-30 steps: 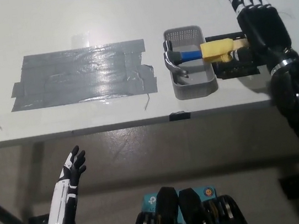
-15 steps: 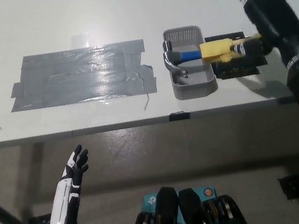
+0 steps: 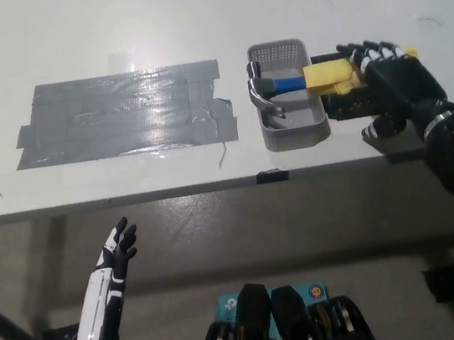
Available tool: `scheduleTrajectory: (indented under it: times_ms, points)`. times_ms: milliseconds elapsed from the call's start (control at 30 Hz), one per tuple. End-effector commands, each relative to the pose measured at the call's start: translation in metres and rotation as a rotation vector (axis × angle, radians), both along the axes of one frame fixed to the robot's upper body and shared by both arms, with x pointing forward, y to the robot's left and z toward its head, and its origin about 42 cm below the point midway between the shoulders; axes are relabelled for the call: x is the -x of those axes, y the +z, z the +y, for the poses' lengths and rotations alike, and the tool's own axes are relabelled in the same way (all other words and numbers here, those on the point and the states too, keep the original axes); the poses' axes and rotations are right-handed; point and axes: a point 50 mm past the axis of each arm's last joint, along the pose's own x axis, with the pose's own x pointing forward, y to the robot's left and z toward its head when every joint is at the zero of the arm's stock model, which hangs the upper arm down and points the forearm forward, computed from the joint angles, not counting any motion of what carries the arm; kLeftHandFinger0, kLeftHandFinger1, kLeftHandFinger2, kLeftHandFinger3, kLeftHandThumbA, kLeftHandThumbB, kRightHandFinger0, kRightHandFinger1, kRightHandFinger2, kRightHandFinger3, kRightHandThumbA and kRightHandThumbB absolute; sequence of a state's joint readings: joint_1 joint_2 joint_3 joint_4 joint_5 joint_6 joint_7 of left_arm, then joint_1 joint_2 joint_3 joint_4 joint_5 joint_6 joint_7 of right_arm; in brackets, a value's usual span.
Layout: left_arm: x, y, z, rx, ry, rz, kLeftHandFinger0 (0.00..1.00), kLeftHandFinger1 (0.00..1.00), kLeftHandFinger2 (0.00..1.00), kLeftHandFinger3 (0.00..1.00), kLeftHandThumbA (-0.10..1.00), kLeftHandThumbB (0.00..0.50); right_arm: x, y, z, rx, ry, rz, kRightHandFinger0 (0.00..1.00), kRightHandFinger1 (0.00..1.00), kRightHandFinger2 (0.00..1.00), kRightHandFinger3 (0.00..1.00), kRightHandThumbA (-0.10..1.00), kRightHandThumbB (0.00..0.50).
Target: The robot picks the hammer with right hand and hits the black area on the desk and places it back.
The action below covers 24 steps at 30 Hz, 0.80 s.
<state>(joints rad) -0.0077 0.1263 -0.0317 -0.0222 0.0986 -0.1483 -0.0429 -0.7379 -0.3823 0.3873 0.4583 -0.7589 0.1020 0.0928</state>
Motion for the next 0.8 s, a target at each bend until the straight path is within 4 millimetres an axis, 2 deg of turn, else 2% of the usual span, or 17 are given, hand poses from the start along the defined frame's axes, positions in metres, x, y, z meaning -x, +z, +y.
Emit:
scheduleTrajectory:
  times_ms: [0,300,367,767]
  points:
    - [-0.003,0.011,0.001,-0.011,-0.028,-0.049,1.00,1.00,1.00,1.00,1.00,0.000,-0.016,0.041,0.007,0.023,0.016,-0.103,1.00,1.00,1.00,1.00,1.00,0.497]
    - [-0.003,0.009,0.003,-0.006,-0.026,-0.041,1.00,1.00,1.00,1.00,1.00,0.017,-0.018,0.071,0.012,0.006,0.028,-0.166,1.00,1.00,1.00,1.00,1.00,0.456]
    - [-0.003,0.009,0.002,0.006,-0.024,-0.045,1.00,1.00,1.00,1.00,1.00,0.008,-0.016,0.076,0.014,0.006,0.031,-0.168,1.00,1.00,1.00,1.00,1.00,0.458]
    - [-0.002,0.010,0.002,-0.005,-0.024,-0.045,1.00,1.00,1.00,1.00,0.99,0.000,-0.014,0.069,0.019,-0.013,0.038,-0.158,1.00,1.00,1.00,1.00,1.00,0.466]
